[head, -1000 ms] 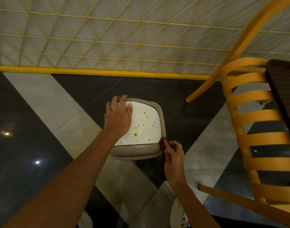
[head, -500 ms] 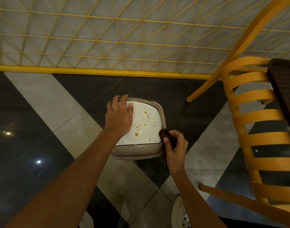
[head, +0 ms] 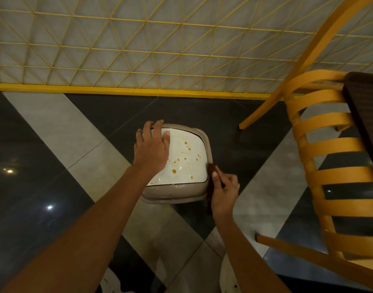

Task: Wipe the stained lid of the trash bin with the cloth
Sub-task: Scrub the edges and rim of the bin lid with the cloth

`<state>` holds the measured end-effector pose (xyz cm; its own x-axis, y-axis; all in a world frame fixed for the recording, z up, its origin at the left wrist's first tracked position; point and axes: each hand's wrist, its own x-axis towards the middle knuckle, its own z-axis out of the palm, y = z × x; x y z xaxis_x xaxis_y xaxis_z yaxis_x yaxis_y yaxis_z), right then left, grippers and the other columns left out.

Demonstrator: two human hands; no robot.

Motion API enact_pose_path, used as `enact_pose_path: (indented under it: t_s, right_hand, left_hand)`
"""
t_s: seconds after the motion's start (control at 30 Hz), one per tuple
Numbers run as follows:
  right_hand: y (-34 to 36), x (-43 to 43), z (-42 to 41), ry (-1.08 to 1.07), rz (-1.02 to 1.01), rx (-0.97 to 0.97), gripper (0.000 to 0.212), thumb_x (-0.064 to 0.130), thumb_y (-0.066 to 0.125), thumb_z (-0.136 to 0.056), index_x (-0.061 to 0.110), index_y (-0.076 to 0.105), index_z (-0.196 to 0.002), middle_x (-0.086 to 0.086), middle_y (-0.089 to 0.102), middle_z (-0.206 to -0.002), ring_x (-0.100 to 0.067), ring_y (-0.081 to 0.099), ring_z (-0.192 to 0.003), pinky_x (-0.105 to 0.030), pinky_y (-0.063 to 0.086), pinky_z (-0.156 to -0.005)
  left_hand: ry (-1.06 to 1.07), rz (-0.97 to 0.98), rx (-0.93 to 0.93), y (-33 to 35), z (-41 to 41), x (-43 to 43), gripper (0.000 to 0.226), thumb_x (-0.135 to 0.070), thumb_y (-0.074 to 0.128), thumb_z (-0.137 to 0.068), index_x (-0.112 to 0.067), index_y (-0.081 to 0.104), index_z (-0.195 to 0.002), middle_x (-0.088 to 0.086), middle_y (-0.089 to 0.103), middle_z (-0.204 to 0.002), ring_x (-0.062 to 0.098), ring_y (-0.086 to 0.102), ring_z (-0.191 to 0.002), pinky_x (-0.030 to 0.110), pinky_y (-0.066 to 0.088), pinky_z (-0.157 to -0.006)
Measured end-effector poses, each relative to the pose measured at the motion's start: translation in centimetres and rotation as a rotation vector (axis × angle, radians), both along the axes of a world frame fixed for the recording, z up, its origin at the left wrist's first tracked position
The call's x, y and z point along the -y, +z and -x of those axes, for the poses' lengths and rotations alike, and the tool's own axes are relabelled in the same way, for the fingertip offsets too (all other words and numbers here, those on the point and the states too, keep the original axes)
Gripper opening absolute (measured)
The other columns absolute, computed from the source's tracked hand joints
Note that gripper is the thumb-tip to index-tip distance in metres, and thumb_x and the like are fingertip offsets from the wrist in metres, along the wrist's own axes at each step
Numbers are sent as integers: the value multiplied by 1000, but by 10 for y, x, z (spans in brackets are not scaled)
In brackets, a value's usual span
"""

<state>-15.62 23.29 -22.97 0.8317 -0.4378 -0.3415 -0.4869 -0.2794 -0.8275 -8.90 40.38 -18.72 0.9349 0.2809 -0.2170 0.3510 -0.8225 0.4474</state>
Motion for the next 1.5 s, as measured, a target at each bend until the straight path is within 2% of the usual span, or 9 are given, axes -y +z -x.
enact_pose_path:
  t_s: [0.23,0.4,0.53,0.63,0.77,0.87,1.07,1.23,1.5]
  right_hand:
    - [6,-6,34,-23,-21,1,24,25,57,-86,15,61,-107,-6,49,-106,-16,49,-97,-36,46,-95]
    - [5,-4,6,72,44,46,28,19,55,-88,15,60,-116,1,45,-101,-5,36,-91,-9,33,-83]
    - [0,-4,9,81,61,74,28,17,57,-87,13,61,-114,2,45,-101,-6,37,-92,-12,37,-85]
    - [-7,-7,39,-6,22,75,23,20,58,-86,23,61,-108,4,47,-97,-16,47,-96,-32,46,-91]
    - [-5,-12,38,-66,-2,53,19,22,57,-86,24,60,-104,-1,48,-101,-15,46,-97,-30,44,-91]
    - [3,-7,1,48,56,62,26,18,55,-88,9,61,-112,2,44,-98,-11,37,-97,-23,36,-86]
    - [1,-4,-72,329,191,172,29,13,53,-90,8,59,-118,-1,46,-98,-12,35,-95,-10,26,-83]
    - [-2,0,-97,395,229,119,30,12,52,-90,9,58,-119,-9,53,-107,-23,48,-102,-22,37,-88]
    - [-6,-6,-90,318,235,108,27,11,53,-90,7,61,-115,-12,53,-109,-28,49,-102,-28,40,-89]
  left_hand:
    - [-4,-20,26,-4,1,-1,48,-37,27,-98,-21,24,-143,11,20,-150,35,17,-138,50,24,-111]
    - [-2,-6,10,-2,1,0,48,-37,26,-98,-22,22,-144,11,18,-151,34,14,-140,49,22,-112]
    - [-3,-9,28,-2,0,-1,48,-37,27,-98,-21,24,-143,11,20,-150,35,16,-139,50,23,-112]
    - [-3,-11,28,-4,1,-1,48,-37,26,-98,-21,24,-143,11,21,-150,35,16,-139,50,23,-112]
    - [-3,-6,8,-1,1,0,49,-38,25,-98,-22,22,-144,10,18,-151,34,14,-140,49,22,-113]
    - [-10,-2,10,0,1,0,49,-38,25,-98,-21,22,-144,10,18,-151,34,14,-140,49,22,-113]
    - [-4,0,0,-2,0,-1,48,-38,25,-98,-22,21,-144,10,17,-151,34,13,-140,50,22,-112]
    - [-16,-9,29,-4,0,-1,48,-38,26,-98,-22,23,-143,11,20,-150,35,17,-138,50,24,-111]
    - [-17,-13,28,-5,1,-2,48,-37,26,-98,-21,24,-143,11,20,-149,35,17,-138,50,25,-111]
